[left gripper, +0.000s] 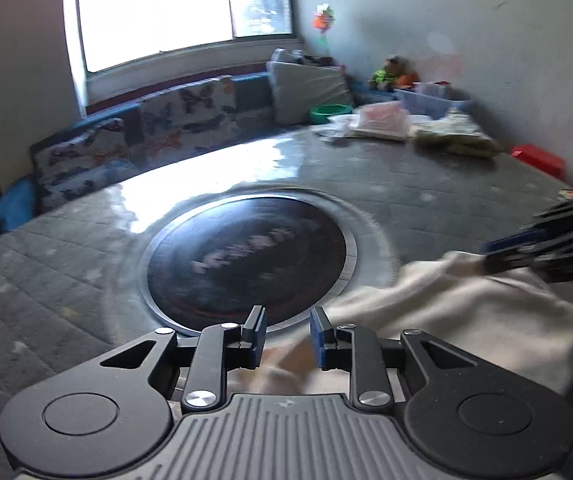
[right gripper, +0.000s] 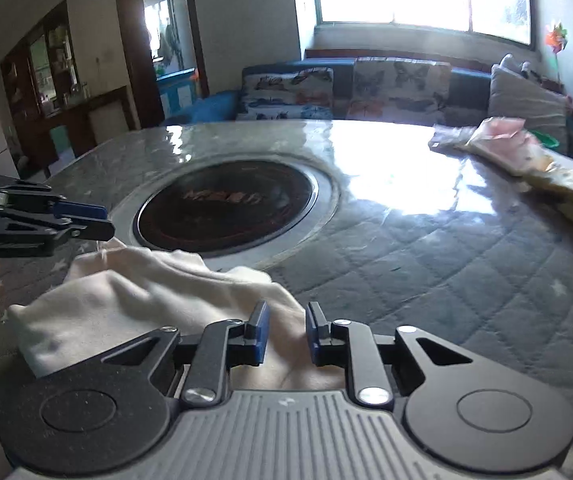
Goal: Fold clothes
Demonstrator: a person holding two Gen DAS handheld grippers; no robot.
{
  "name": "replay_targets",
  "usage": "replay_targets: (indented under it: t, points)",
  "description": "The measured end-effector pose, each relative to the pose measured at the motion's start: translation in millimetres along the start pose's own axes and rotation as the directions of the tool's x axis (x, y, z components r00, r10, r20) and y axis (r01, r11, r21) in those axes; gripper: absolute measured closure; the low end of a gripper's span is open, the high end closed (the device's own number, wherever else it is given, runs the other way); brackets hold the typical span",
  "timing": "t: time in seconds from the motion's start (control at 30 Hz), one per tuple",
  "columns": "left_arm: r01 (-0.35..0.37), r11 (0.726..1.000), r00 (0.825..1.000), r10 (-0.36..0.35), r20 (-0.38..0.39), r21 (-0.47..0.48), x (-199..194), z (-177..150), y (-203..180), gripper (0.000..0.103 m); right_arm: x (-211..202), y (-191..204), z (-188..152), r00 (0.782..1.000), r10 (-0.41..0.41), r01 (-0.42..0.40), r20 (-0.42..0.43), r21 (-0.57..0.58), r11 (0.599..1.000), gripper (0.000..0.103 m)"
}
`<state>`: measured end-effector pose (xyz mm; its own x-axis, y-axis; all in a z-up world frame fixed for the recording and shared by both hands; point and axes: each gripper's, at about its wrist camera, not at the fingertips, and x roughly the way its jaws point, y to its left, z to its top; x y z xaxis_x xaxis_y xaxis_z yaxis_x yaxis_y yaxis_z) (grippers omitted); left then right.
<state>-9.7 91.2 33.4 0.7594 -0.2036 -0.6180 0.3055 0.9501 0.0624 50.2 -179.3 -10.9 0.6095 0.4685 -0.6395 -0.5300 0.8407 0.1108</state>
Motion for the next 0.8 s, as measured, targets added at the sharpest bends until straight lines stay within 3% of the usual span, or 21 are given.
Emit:
replay_targets:
  t: [0.17, 0.3, 0.5, 0.8]
  points:
    - [0.052, 0.998, 0.998, -0.052, -0.023, 0.016, 11.0, 3.5, -13.6, 0.079, 5.3, 3.0, 3.4, 1.000, -0.018, 0.018, -0.005, -0.006, 1.000, 0.087]
    - [0.073, 0.997, 0.996, -0.072, -0.055, 0.017, 28.9, 6.6, -21.2, 0.079, 3.6, 16.4, 12.8, 1.000, 0.028, -0.028, 0.009, -0.035, 0.999, 0.087]
    - [0.036, 0.999, 0.997, -0.038, -0.070, -0.032, 48.1, 10.0, -18.4, 0.077, 25.9, 34.7, 17.1, 0.999, 0.050, -0.051, -0.018, -0.077, 0.996, 0.086]
    - [0.021, 0.994, 0.998, -0.027, -0.059, -0.104, 44.5, 11.2, -4.8, 0.076, 34.1, 50.8, 20.1, 0.997, 0.070, -0.071, -0.020, -0.095, 0.993, 0.085]
